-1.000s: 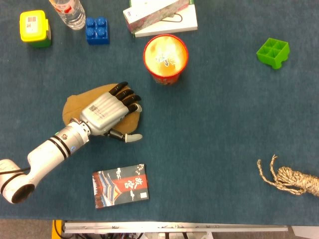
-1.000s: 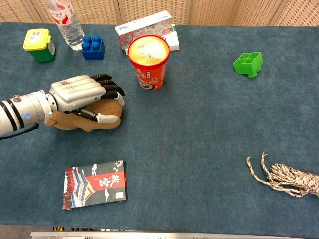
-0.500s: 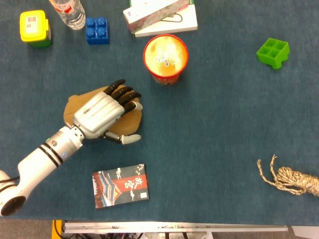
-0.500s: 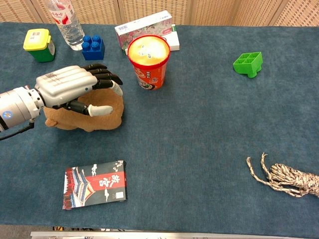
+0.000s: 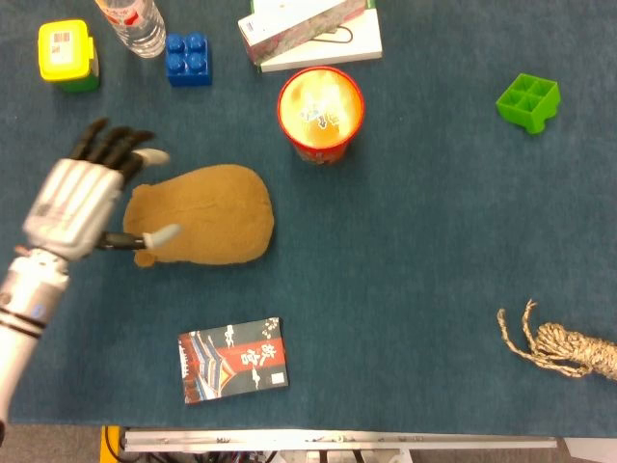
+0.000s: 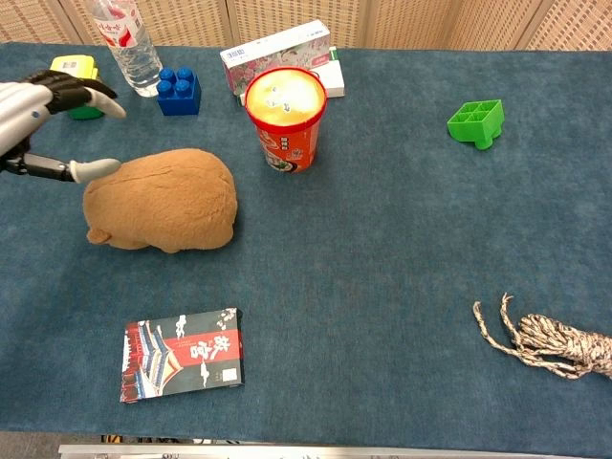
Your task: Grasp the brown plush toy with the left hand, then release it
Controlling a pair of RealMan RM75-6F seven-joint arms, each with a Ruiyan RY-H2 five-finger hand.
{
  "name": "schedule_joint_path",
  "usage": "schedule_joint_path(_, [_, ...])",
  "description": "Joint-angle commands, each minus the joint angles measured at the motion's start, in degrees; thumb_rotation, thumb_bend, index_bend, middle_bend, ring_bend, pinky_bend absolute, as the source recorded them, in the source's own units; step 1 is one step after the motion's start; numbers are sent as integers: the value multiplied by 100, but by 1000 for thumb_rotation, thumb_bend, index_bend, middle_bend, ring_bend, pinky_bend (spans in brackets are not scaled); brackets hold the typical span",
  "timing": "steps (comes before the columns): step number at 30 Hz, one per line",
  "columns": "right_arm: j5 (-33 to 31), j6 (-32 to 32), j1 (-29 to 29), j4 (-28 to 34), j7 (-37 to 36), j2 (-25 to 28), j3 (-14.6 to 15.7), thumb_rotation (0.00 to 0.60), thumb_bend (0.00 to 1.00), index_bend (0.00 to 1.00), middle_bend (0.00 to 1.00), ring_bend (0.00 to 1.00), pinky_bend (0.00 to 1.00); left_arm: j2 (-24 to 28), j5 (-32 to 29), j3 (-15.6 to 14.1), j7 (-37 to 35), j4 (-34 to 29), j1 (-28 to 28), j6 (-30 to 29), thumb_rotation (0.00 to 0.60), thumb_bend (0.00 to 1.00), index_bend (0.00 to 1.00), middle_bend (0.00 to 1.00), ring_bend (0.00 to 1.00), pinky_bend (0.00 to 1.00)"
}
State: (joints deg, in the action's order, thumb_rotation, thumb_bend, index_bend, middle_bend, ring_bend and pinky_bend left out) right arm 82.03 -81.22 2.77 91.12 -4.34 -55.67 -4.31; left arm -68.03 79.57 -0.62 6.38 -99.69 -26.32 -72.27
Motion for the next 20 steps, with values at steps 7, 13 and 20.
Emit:
schedule_joint_path(7, [130,-13,45,16,-89,9,23,600,188,247,256,148,118,255,-265,-120,-105,-110,1164,-1282,484,117,241,161,114,0])
schedule_joint_path(13, [281,-9,131,104,-49,43,23,600,187,247,256,148,118,172,5,-224,-165,84,1570,-1682,524,117,241,162,118,0])
schedule_joint_path(20, [410,-54,209,210,39,41,6,600,188,247,256,148,118,113,159,-207,-243,172,1797,-1803,527,117,241,161,120,0])
